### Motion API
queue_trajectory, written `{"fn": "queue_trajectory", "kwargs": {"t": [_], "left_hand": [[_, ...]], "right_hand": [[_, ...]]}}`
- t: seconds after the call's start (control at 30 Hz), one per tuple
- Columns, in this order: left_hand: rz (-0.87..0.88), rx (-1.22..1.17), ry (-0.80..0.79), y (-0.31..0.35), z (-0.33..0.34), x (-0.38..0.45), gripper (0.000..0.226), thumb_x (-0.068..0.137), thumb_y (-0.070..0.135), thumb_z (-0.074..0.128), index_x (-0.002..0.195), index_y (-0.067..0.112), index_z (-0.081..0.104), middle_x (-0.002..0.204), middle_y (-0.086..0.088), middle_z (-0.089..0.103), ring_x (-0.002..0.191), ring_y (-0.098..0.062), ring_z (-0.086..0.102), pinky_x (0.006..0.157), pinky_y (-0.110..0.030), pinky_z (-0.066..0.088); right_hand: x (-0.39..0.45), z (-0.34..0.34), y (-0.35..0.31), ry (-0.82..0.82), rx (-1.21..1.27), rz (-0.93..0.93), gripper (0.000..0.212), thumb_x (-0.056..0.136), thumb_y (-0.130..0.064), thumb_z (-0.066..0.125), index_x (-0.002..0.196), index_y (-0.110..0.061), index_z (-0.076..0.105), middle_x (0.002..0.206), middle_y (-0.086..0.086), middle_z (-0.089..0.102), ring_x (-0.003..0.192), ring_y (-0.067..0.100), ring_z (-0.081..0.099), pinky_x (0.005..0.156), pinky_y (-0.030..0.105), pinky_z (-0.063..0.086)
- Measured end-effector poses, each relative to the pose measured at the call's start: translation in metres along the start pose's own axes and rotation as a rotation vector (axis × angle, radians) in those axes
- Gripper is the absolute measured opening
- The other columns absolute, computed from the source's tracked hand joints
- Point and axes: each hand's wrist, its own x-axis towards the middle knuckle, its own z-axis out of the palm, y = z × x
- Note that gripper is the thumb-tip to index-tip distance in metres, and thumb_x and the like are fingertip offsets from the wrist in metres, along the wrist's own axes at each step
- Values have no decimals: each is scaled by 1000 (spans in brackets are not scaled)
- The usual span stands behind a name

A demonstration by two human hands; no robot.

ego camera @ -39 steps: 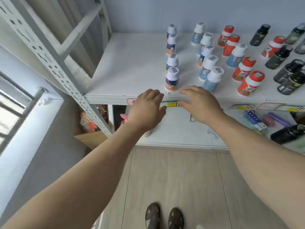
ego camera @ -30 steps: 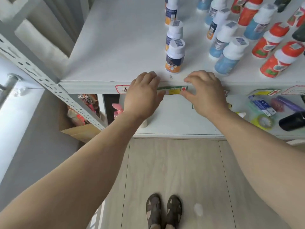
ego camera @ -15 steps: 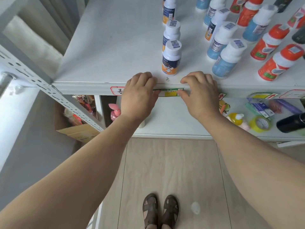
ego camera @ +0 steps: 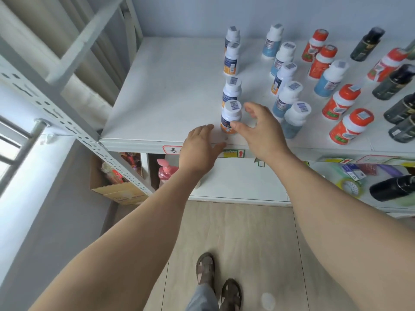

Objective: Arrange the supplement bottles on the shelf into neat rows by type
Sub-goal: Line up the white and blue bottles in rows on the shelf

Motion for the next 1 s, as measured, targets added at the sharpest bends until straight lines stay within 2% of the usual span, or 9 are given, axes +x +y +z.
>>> {"fn": "queue_trajectory", "kwargs": {"t": [0.07,0.17,0.3,0.37,0.53,0.67,0.8,0.87,1.0], "left_hand": [[-22,-28,-7,1,0,6,63,86,44,65,138,12,47,136,-3,53,131,-21,39,104,-29,32],[1,-61,-3,0,3,17,62,83,45,67,132,9,52,127,-5,59,123,-24,45,100,-30,34],[102,-96,0,6,1,29,62,77,59,44,106,6,60,101,-8,65,103,-28,53,90,-36,42],[124,-101,-14,5,1,34,54,81,57,45,98,8,61,94,-7,65,97,-28,53,86,-35,42],[45,-315,-186,-6,-11,38,32,86,51,63,107,26,64,99,8,63,104,-12,51,84,-26,42],[-12,-570,-318,-5,-29,38,25,83,48,69,107,40,66,108,12,64,110,-8,56,98,-36,45],[-31,-616,-428,-6,-37,43,20,82,48,70,98,58,62,115,7,64,115,-10,56,103,-40,42],[-16,-588,-466,-8,-38,47,21,82,51,68,102,55,64,119,10,61,123,-11,50,107,-42,39],[20,-544,-496,-11,-33,54,22,86,47,66,108,43,67,105,29,60,127,-14,44,109,-41,34]], "right_hand": [[10,1,-9,-19,27,15,57,83,-33,73,134,-21,52,136,-2,53,122,12,51,100,26,39],[23,6,-14,-83,48,64,55,81,-32,74,131,-25,55,130,-5,58,116,12,56,99,30,43],[31,10,-11,-127,91,146,47,82,-26,75,126,-26,58,112,-10,66,102,13,62,96,34,49],[34,9,-12,-125,107,151,40,82,-26,74,119,-27,60,105,-12,67,96,12,63,93,35,50],[36,3,-19,-117,191,152,25,78,-41,72,100,-36,62,99,-11,72,96,12,66,91,41,53],[38,-1,-27,-104,158,162,17,84,-43,69,95,-31,64,91,-10,71,90,13,65,84,35,51],[42,-1,-29,-72,133,199,29,77,-53,71,91,-28,66,87,-11,71,86,9,65,79,32,52],[45,-2,-29,-68,120,212,30,74,-55,71,88,-29,65,86,-12,70,86,9,65,78,32,52],[49,-4,-30,-87,107,210,25,75,-54,73,83,-33,62,85,-14,69,85,10,65,76,31,52]]}}
